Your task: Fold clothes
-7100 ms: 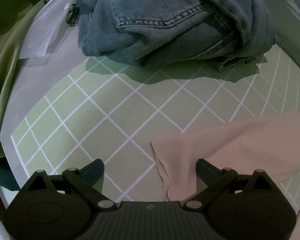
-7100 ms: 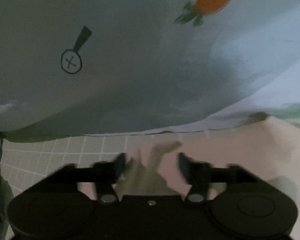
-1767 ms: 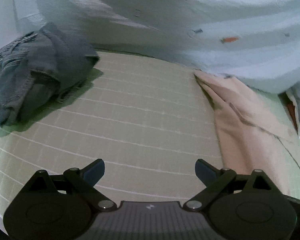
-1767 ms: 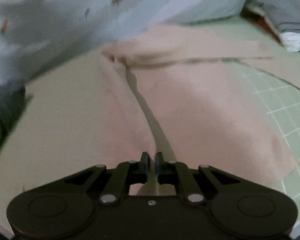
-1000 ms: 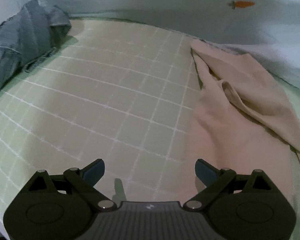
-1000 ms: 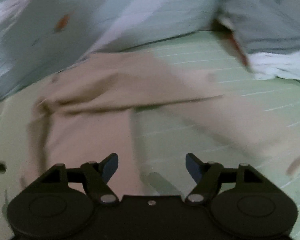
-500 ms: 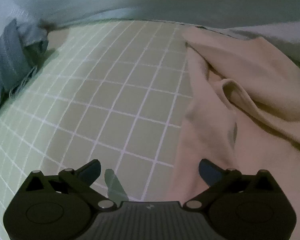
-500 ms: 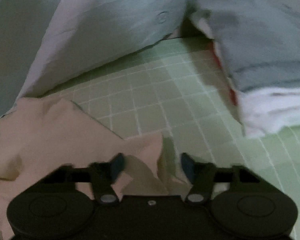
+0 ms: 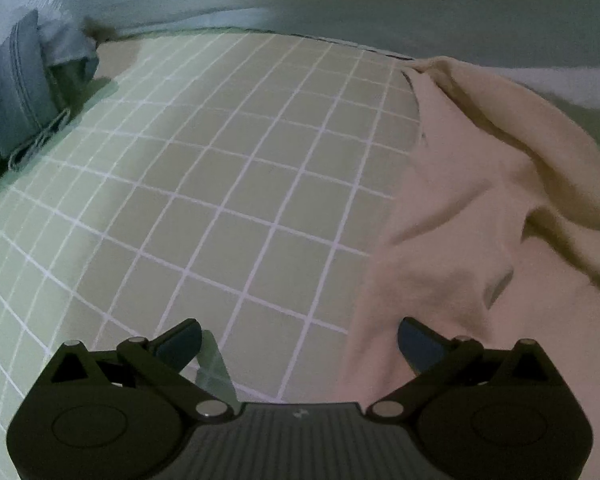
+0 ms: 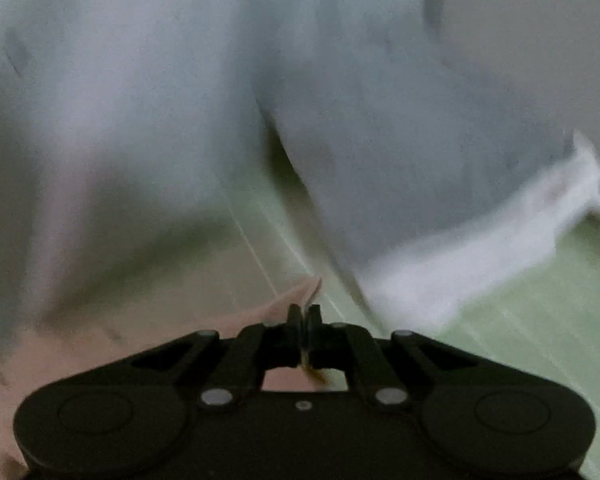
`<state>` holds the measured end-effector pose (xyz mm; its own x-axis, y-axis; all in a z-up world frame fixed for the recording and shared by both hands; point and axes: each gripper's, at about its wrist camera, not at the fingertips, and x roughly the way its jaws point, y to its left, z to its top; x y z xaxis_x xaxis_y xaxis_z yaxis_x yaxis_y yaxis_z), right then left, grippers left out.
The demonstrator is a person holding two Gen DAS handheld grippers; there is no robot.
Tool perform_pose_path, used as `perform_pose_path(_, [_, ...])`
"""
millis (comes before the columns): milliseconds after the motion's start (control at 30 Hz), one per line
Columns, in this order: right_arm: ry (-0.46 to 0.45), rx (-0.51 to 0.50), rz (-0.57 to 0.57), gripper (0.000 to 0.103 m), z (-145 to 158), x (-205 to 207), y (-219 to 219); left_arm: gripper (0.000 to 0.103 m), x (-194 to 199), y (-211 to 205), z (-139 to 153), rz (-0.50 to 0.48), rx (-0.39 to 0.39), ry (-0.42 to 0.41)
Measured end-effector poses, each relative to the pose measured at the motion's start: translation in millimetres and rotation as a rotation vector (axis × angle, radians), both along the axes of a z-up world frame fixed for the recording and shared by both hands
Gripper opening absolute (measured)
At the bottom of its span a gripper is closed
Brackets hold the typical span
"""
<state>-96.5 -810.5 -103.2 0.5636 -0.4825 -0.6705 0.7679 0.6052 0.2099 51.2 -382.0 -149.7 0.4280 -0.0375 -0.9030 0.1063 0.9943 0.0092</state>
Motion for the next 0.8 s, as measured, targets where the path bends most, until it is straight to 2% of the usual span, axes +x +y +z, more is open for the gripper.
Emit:
perform_pose_path(33, [0.036, 0.025, -0.002, 0.009, -9, 0, -2, 0.103, 1, 0, 0, -0.003, -0.002, 0.003])
perform_pose_path(100, [0.104, 0.072, -0.005, 0.030, -25, 0, -7, 0.103, 1, 1, 0, -0.007, -0.006, 0.009])
perform_pose_path(133, [0.108, 0.066, -0.004, 0.049, -26, 1, -5, 0.103, 3, 1, 1, -0.004, -0.008, 0.017])
perform_pose_path(167, [0.112, 0.060, -0.004, 0.053, -28, 1, -3, 0.103, 4, 2, 2, 0.000, -0.011, 0.025])
perform_pose_path(233, [0.120, 0.052, -0.002, 0.053, -32, 3, 1, 0.103, 7, 3, 4, 0.006, -0.015, 0.039])
perform_pose_path(367, [0.165, 0.077, 0.011, 0.055, -42, 4, 1, 0.103, 18, 8, 19, 0.017, -0.023, -0.018])
perform_pose_path(500, [0.191, 0.085, 0.012, 0.057, -48, 3, 6, 0.103, 41, 10, 38, 0.029, -0.102, -0.079])
perform_pose_path(567, [0.201, 0.078, 0.014, 0.064, -48, 5, 7, 0.101, 57, 4, 44, 0.016, -0.137, -0.096])
perform_pose_path(633, [0.211, 0.074, 0.014, 0.066, -48, 9, 6, 0.100, 74, -5, 48, -0.001, -0.172, -0.109])
perform_pose_path(800, [0.225, 0.073, 0.003, 0.066, -47, 16, 3, 0.091, 120, -32, 53, -0.037, -0.353, -0.085])
